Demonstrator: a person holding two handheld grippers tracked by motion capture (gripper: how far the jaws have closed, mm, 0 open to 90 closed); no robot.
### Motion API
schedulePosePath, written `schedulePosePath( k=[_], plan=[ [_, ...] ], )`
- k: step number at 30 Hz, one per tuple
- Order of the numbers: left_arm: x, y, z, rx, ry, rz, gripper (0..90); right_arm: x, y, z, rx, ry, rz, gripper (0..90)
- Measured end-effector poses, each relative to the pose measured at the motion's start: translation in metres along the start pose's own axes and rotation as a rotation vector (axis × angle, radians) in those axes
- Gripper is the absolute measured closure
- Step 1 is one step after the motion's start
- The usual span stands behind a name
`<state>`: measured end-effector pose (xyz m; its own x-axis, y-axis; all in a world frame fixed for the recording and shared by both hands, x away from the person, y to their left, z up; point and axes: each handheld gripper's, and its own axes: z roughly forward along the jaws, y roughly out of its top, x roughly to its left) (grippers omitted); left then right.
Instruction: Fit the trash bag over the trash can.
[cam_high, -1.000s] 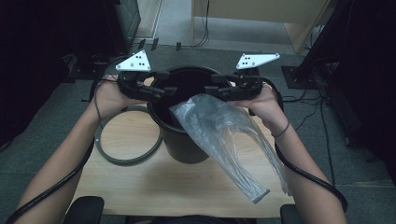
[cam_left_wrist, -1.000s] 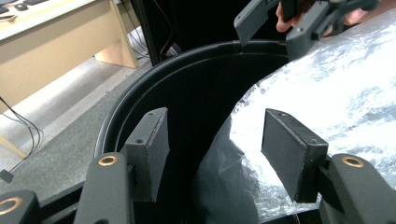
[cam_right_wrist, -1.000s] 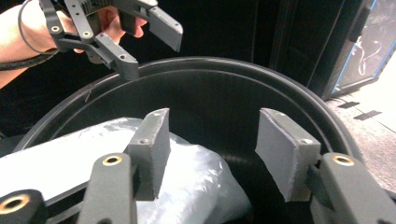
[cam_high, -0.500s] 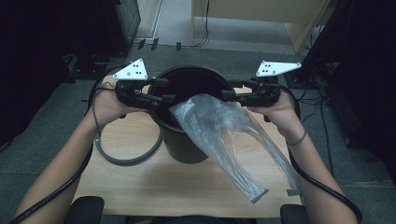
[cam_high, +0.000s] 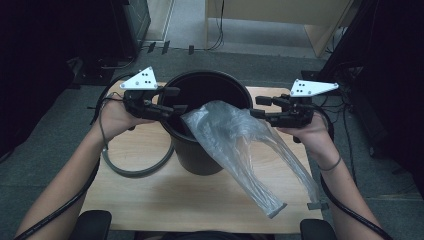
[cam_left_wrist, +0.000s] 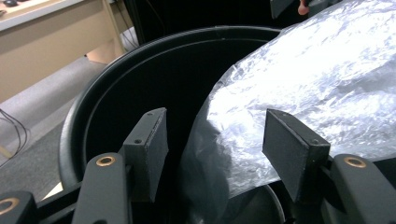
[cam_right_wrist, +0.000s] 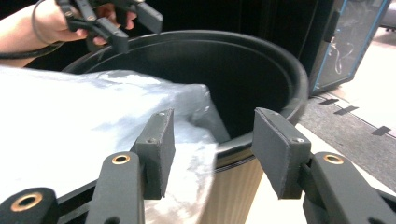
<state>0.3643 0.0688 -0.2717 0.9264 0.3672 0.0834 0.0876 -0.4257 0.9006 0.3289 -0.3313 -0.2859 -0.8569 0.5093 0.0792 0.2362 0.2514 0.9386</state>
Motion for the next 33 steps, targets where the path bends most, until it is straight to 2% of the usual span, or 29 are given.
schedulePosePath(
  k=[3, 7, 14, 21, 26, 33],
  plan=[
    [-0.004, 0.000, 0.000, 0.000, -0.007, 0.009, 39.4, 0.007, -0.001, -0.001, 0.004, 0.020, -0.015, 49.1],
    [-0.008, 0.000, -0.001, -0.002, -0.012, 0.016, 39.3, 0.018, -0.004, -0.001, 0.019, 0.039, -0.063, 48.4],
    [-0.015, -0.001, -0.001, -0.009, -0.029, 0.020, 39.3, 0.034, -0.007, -0.001, 0.004, 0.074, -0.083, 47.2],
    [-0.022, -0.004, 0.002, -0.004, -0.056, 0.022, 39.3, 0.049, -0.005, 0.008, -0.020, 0.131, -0.124, 39.3],
    [-0.026, -0.005, 0.004, -0.001, -0.070, 0.022, 39.3, 0.058, -0.002, 0.019, -0.022, 0.170, -0.142, 37.2],
    [-0.030, -0.004, 0.006, 0.002, -0.079, 0.024, 40.1, 0.065, 0.000, 0.031, -0.020, 0.199, -0.165, 35.9]
  ],
)
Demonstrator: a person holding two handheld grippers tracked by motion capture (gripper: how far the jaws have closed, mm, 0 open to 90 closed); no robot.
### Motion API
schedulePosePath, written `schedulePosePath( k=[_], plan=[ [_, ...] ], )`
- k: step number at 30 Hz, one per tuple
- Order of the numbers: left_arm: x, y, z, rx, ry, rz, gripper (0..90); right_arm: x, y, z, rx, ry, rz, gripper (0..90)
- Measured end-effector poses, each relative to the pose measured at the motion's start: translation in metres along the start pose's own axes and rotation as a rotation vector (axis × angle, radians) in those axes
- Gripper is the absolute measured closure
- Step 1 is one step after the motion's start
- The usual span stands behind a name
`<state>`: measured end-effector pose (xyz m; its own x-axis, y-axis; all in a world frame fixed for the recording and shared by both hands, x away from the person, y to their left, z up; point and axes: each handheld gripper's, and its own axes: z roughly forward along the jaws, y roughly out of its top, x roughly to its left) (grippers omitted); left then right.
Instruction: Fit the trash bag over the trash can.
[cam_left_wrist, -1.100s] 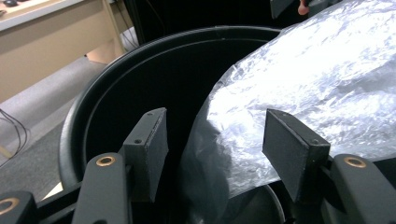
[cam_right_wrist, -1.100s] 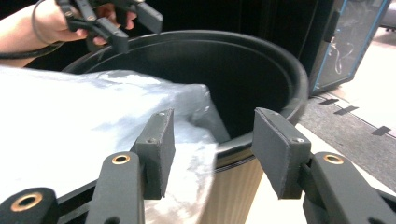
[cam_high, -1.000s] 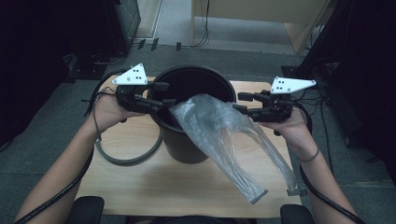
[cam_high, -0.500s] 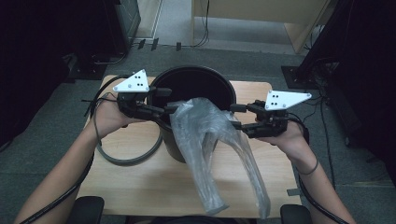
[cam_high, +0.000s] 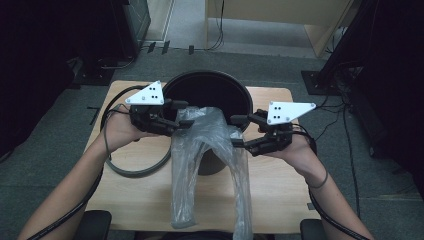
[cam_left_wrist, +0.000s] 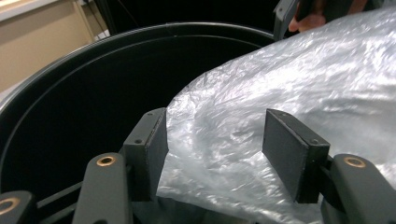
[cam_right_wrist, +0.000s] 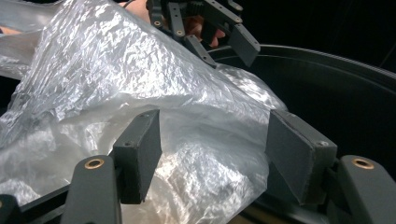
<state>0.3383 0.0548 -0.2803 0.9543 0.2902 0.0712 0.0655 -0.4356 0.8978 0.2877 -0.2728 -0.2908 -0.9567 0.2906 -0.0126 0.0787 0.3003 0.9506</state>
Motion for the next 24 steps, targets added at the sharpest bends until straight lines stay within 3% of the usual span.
schedulePosePath(
  k=[11, 18, 24],
  plan=[
    [-0.010, 0.016, 0.005, -0.005, -0.021, 0.054, 40.4, 0.004, 0.016, 0.019, -0.011, 0.004, -0.031, 36.7],
    [-0.010, 0.025, 0.008, -0.018, -0.019, 0.060, 40.4, 0.003, 0.029, 0.029, -0.005, -0.002, -0.049, 38.4],
    [-0.008, 0.028, 0.009, -0.027, -0.017, 0.048, 40.9, 0.003, 0.035, 0.035, 0.014, -0.007, -0.081, 58.7]
  ],
)
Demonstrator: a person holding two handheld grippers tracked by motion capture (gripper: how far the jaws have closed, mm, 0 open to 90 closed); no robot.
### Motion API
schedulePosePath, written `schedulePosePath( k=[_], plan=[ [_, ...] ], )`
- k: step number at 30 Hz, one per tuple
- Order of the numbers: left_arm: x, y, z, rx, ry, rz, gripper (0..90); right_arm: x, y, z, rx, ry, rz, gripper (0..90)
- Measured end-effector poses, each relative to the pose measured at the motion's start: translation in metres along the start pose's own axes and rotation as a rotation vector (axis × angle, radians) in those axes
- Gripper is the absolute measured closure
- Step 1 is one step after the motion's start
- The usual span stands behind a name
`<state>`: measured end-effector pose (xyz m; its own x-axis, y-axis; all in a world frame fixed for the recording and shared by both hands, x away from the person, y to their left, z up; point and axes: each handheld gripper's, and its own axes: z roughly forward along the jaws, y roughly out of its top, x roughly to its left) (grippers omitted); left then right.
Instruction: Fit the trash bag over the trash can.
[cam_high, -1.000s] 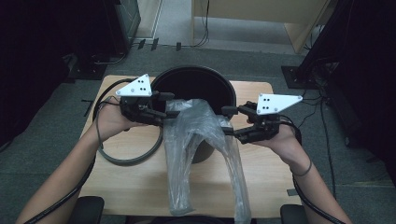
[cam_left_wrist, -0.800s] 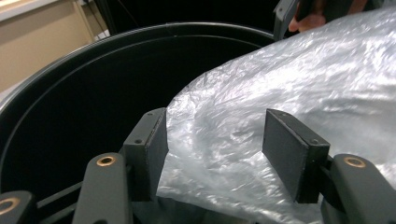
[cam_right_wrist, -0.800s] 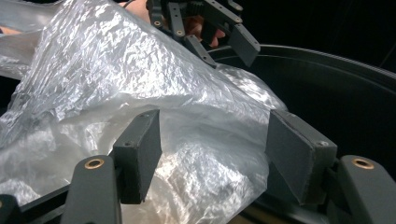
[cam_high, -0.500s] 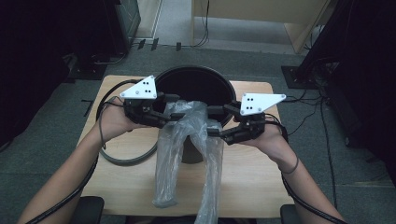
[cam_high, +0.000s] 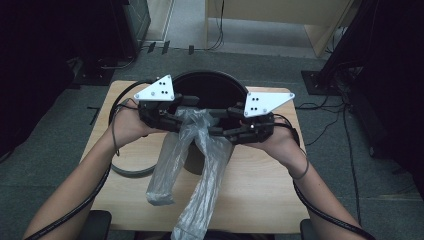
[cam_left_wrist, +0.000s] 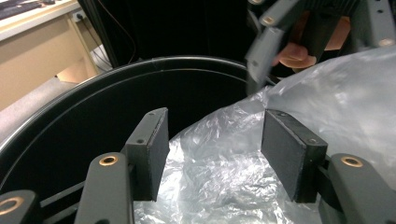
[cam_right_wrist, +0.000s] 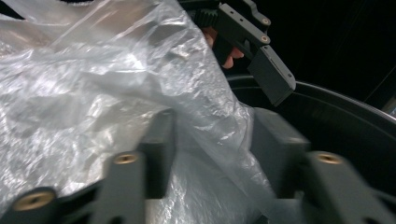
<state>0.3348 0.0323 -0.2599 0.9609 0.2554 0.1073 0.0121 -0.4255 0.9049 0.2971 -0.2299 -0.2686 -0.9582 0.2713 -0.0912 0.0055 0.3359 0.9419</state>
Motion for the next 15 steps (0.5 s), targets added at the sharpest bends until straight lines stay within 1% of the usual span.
schedulePosePath(
  k=[3, 4, 7, 9, 10, 11, 13, 15],
  plan=[
    [0.001, 0.000, 0.000, 0.000, 0.002, -0.006, 41.0, 0.000, 0.001, 0.001, 0.008, -0.003, 0.012, 72.7],
    [0.001, -0.001, 0.000, 0.001, 0.003, -0.007, 41.0, 0.001, 0.001, 0.001, 0.015, -0.005, 0.014, 78.6],
    [0.003, -0.001, -0.002, -0.001, 0.013, -0.013, 41.0, 0.002, 0.003, 0.002, 0.037, -0.001, 0.019, 90.0],
    [0.006, -0.002, -0.004, -0.001, 0.026, -0.016, 40.9, 0.002, 0.004, 0.002, 0.040, 0.002, 0.034, 90.0],
    [0.008, -0.003, -0.005, -0.001, 0.034, -0.021, 40.9, 0.001, 0.004, 0.001, 0.039, -0.004, 0.033, 90.0],
    [0.011, -0.004, -0.007, -0.005, 0.042, -0.032, 40.9, 0.000, 0.005, -0.001, 0.043, -0.009, 0.035, 90.0],
    [0.016, -0.007, -0.010, -0.006, 0.056, -0.043, 40.9, -0.002, 0.005, -0.006, 0.030, -0.023, 0.046, 90.0],
    [0.021, -0.010, -0.014, -0.007, 0.075, -0.059, 40.9, -0.007, 0.004, -0.013, 0.017, -0.048, 0.065, 90.0]
  ],
)
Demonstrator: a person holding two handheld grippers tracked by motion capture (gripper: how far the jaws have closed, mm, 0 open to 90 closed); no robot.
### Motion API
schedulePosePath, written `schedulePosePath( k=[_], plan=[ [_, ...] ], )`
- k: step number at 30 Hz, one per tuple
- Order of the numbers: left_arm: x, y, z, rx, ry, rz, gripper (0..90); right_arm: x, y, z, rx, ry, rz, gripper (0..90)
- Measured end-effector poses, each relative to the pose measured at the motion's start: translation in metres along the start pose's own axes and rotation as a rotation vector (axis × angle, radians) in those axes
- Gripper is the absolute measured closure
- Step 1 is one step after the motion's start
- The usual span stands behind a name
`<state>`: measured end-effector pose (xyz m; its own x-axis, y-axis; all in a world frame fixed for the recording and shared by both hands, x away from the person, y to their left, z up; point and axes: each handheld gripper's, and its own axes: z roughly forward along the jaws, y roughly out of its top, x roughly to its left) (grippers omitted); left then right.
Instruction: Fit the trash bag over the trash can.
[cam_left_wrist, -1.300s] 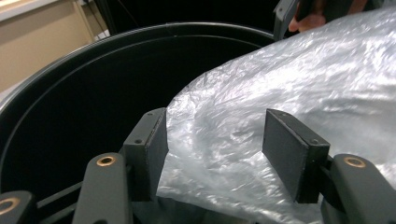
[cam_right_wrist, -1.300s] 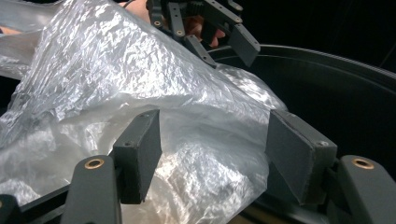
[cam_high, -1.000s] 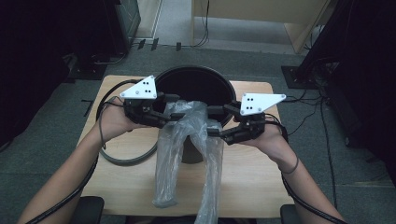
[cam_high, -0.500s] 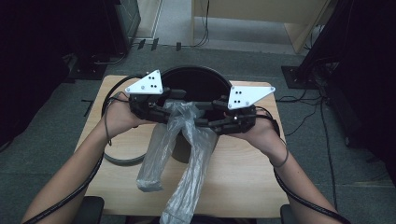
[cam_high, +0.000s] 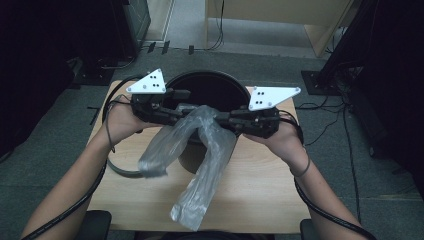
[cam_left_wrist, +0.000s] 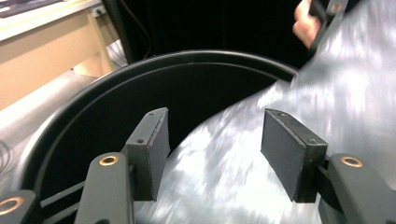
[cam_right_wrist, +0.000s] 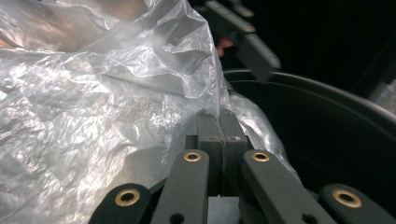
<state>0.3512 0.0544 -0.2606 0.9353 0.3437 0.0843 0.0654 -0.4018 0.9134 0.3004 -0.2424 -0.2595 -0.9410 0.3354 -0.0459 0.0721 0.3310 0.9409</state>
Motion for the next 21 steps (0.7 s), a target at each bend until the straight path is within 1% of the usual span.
schedulePosePath(
  k=[3, 8, 10, 11, 13, 15, 21],
  plan=[
    [0.006, -0.002, -0.005, -0.009, 0.022, -0.018, 40.9, -0.010, -0.001, -0.010, -0.024, -0.036, 0.051, 90.0],
    [0.013, -0.004, -0.012, -0.025, 0.050, -0.039, 41.0, -0.025, -0.003, -0.022, -0.064, -0.098, 0.104, 90.0],
    [0.015, -0.005, -0.014, -0.025, 0.060, -0.044, 41.2, -0.029, -0.003, -0.025, -0.073, -0.117, 0.118, 90.0],
    [0.015, -0.005, -0.014, -0.021, 0.061, -0.051, 41.9, -0.033, -0.004, -0.026, -0.077, -0.130, 0.128, 90.0],
    [0.016, -0.005, -0.015, -0.017, 0.065, -0.058, 44.2, -0.038, -0.004, -0.028, -0.087, -0.143, 0.148, 90.0],
    [0.016, -0.004, -0.016, -0.018, 0.073, -0.059, 44.2, -0.045, -0.004, -0.030, -0.094, -0.163, 0.171, 90.0],
    [0.019, -0.004, -0.017, -0.029, 0.088, -0.066, 43.5, -0.064, -0.004, -0.031, -0.101, -0.216, 0.220, 90.0]
  ],
)
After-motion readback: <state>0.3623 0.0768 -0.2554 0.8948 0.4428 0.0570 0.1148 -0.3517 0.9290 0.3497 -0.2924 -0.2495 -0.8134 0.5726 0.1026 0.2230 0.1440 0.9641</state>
